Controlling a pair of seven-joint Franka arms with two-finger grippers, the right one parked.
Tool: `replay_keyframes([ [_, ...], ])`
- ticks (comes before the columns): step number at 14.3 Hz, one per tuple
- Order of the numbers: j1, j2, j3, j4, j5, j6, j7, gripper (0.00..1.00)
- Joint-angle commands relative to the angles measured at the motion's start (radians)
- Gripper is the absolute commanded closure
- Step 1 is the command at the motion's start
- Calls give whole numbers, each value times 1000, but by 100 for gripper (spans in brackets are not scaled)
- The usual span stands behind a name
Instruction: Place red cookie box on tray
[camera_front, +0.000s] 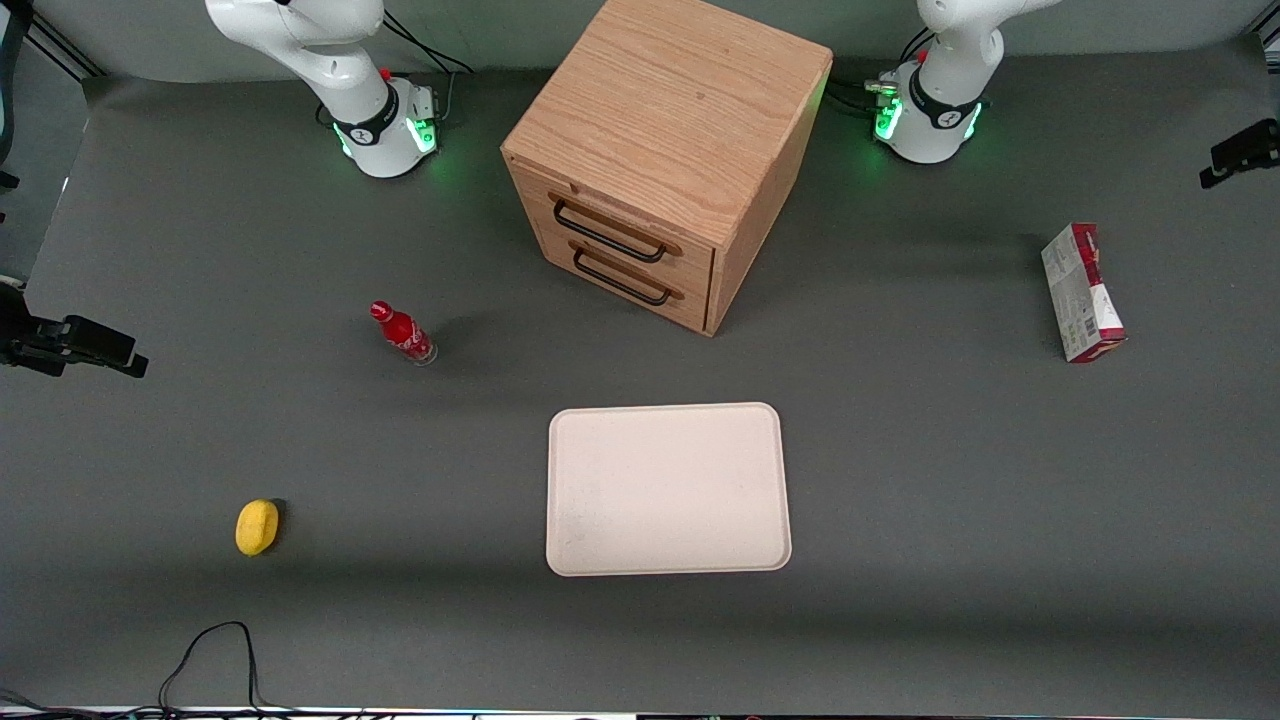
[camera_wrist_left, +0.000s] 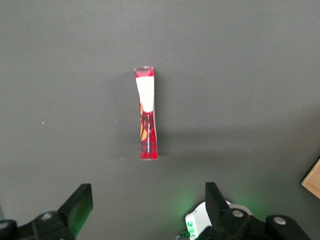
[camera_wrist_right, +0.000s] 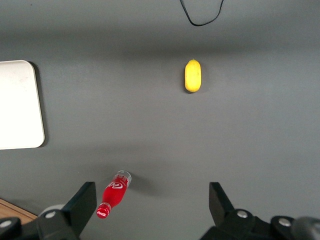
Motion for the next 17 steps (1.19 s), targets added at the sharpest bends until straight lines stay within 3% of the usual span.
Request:
replay_keyframes([
  [1, 30, -59, -11, -111, 12, 86, 21, 0],
  [7, 31, -7, -11, -355, 13, 413, 21, 0],
  [17, 59, 288, -11, -511, 13, 901, 29, 0],
])
